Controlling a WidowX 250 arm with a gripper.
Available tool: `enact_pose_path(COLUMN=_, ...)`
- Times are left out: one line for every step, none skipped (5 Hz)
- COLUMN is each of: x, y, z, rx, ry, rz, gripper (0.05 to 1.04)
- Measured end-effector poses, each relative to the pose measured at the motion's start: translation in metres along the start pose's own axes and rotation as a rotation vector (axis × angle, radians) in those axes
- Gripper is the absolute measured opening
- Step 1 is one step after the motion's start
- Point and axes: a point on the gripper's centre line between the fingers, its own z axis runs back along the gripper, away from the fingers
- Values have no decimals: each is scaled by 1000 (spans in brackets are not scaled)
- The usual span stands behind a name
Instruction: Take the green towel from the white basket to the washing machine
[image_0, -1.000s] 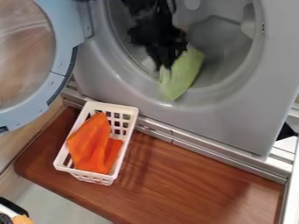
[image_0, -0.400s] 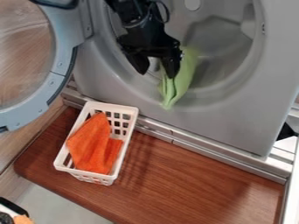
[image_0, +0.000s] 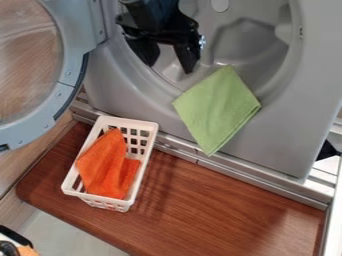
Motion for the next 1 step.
enact_pose_path(x=-10, y=0, z=18, rx=0, ry=36, rz=8, gripper=1000)
